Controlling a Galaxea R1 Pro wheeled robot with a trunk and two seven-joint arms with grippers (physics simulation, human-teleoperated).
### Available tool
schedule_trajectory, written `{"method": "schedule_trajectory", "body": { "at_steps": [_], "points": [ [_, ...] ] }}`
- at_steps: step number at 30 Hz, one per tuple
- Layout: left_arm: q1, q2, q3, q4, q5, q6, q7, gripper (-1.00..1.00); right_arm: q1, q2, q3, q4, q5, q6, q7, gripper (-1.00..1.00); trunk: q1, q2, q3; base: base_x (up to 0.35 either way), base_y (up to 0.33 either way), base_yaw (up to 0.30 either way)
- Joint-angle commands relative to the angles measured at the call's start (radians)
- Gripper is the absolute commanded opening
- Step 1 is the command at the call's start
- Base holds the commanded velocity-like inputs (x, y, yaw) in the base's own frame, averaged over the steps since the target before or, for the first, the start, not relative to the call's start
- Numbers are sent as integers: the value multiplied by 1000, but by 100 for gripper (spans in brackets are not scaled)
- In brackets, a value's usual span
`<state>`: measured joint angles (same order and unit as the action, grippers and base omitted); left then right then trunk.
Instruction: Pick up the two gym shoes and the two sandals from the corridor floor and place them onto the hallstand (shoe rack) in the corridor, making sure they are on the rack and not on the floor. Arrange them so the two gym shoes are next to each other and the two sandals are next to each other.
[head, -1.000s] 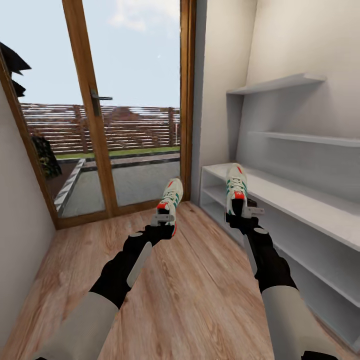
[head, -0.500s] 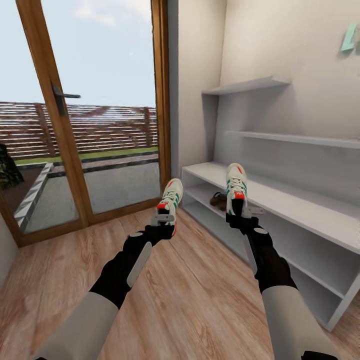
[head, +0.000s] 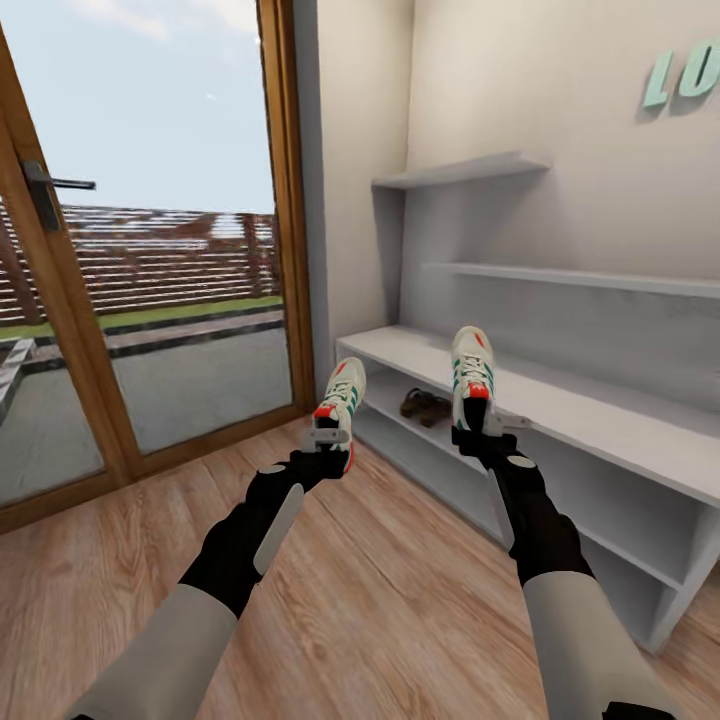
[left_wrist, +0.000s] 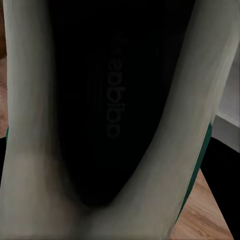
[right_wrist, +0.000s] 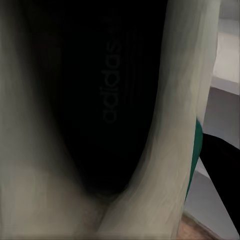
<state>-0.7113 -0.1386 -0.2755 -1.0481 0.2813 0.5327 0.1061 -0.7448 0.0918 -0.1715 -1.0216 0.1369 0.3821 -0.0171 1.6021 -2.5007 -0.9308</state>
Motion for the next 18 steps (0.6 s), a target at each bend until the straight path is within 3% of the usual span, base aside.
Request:
{"method": "schedule_trajectory", "body": {
  "at_steps": [1,6,13,18],
  "points": [
    [-1,1,-2,-2,11,4,9,-100,-1,1,-2,-2,10,6,2,-100,0,0,-1,230,271,-40],
    [-1,1,-2,-2,12,4,9,-100,-1,1,-2,-2,10,6,2,-100,0,0,-1,205,283,-65],
    [-1,1,-2,-2,11,4,9,-100,-1,0,-2,-2,10,6,2,-100,0,0,-1,177,277,-253],
    [-1,1,-2,-2,11,4,9,-100,-1,1,-2,-2,10,6,2,-100,0,0,-1,135,133,-266]
  ]
}}
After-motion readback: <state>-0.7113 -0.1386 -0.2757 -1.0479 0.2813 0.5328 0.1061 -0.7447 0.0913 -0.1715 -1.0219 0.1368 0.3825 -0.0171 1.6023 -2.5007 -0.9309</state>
